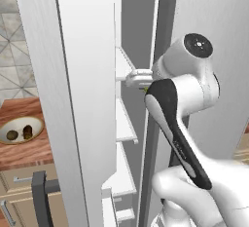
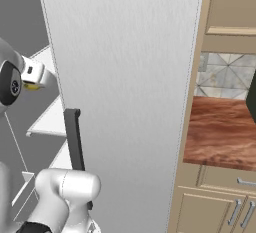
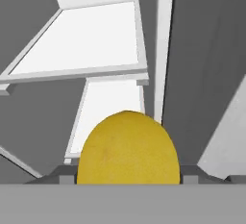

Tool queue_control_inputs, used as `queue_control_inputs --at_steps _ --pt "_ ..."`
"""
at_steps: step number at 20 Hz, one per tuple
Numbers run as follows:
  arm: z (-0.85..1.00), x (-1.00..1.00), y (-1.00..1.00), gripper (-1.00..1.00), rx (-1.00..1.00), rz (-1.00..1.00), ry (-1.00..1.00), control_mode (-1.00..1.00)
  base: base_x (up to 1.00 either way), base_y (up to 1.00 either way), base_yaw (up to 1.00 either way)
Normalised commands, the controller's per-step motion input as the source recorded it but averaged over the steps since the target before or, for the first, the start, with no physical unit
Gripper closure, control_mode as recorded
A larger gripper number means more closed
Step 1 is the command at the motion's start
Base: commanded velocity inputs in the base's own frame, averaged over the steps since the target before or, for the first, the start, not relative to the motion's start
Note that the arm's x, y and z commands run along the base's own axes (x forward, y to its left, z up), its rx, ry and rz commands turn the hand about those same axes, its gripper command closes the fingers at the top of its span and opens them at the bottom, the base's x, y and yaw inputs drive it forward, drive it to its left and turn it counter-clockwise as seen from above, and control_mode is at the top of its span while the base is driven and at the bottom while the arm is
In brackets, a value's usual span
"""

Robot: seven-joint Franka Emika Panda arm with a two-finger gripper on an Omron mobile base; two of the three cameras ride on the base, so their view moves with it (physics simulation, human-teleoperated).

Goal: Take the lemon, kiwi, and sweet potato from the freezer and place them in the bowl on the counter.

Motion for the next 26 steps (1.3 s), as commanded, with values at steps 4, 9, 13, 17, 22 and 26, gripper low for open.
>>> queue_control_inputs --at_steps 4,9,13,17,22,26 --pt "0.05 -1.0 -0.76 1.0 0.0 0.01 0.07 -1.0 0.0 0.0 0.0" --pt "0.01 -0.95 -0.66 1.0 0.0 0.01 0.11 -1.0 0.0 0.0 0.0" --pt "0.0 -0.92 -0.52 1.0 0.0 0.0 0.08 -1.0 0.0 0.0 0.0" --pt "0.0 -0.75 -0.47 1.0 -0.01 0.0 0.02 -1.0 0.0 0.0 0.0" --pt "0.0 -0.26 -0.2 1.0 -0.05 0.0 0.01 -1.0 0.0 0.0 0.0" --pt "-0.01 0.0 0.0 1.0 -0.04 0.0 0.0 -1.0 0.0 0.0 0.0"
